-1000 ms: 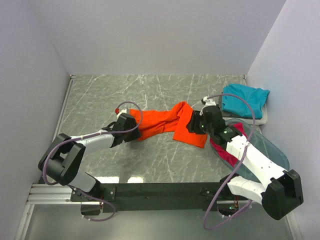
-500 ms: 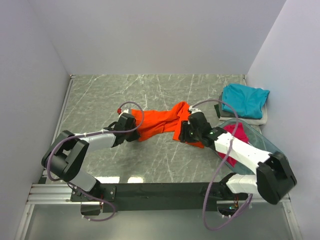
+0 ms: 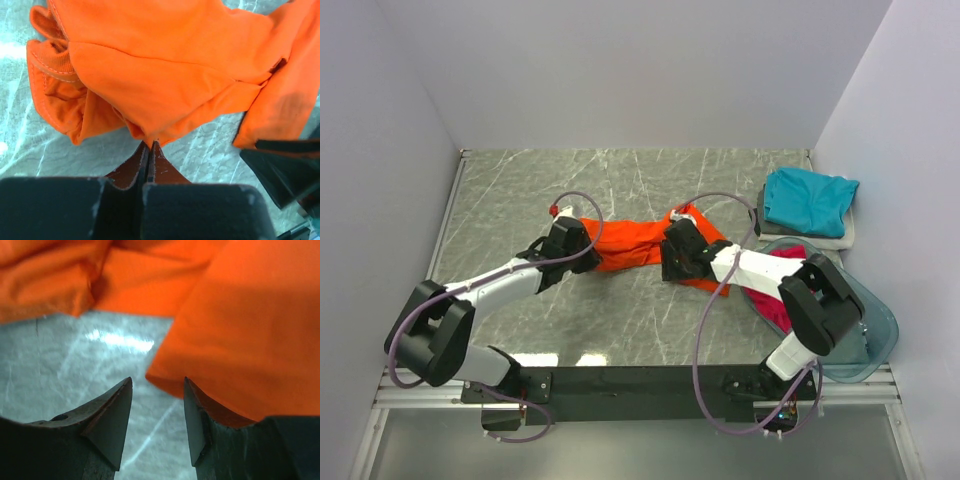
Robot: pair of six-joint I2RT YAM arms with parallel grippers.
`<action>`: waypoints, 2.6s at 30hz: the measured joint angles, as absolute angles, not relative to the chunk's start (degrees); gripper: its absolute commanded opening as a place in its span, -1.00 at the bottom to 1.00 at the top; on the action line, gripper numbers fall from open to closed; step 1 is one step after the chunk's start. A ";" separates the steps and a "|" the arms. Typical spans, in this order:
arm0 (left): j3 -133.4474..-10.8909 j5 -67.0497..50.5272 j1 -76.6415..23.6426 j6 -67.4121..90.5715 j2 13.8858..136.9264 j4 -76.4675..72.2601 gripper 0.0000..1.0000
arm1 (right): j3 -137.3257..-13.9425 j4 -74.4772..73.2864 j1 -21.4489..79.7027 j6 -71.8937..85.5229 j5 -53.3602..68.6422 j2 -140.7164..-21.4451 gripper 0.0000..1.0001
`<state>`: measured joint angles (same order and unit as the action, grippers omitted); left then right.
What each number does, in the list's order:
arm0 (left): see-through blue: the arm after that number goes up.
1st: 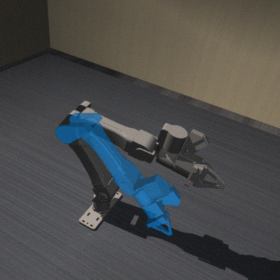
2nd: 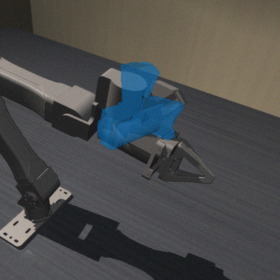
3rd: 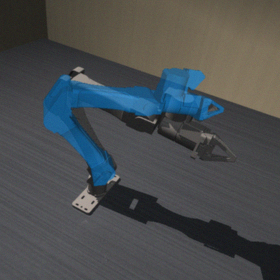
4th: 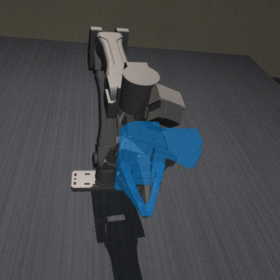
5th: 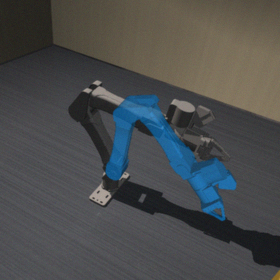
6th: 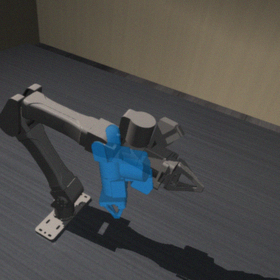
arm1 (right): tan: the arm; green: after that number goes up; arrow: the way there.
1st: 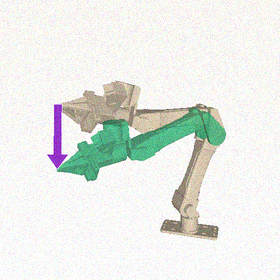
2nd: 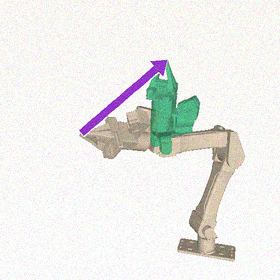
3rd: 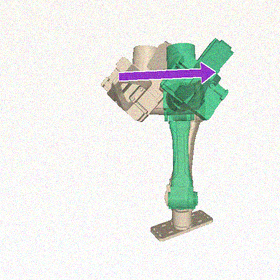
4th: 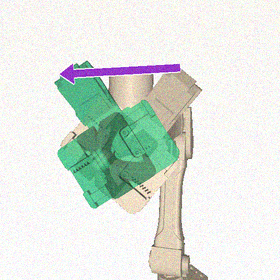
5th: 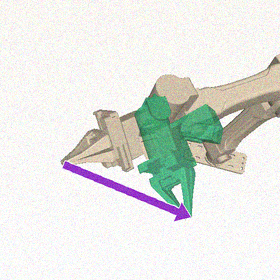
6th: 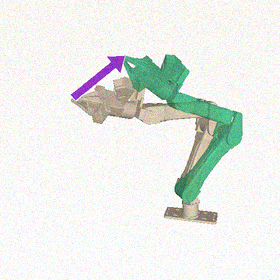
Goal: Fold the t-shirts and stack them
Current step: Flatten the tshirt out
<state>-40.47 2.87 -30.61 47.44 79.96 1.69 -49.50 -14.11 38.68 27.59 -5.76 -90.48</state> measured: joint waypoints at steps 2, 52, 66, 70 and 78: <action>-40.47 2.87 -30.55 47.37 79.26 2.15 -0.99 | -51.16 -13.76 38.89 27.55 -6.50 -92.53 0.05; -58.98 2.37 -0.82 32.08 59.46 27.68 -0.99 | -45.15 -28.91 41.93 26.65 -7.38 -71.64 0.09; -58.98 2.31 -0.82 31.03 59.48 27.70 -0.99 | -40.73 -24.34 43.16 31.48 -5.08 -78.28 0.09; -58.98 2.33 -0.82 30.85 59.48 27.70 -0.99 | -40.45 -23.38 43.16 32.08 -5.26 -79.15 0.09; -58.98 2.31 -0.71 30.81 59.48 27.70 -0.99 | -39.99 -23.16 43.16 32.60 -6.42 -80.93 0.09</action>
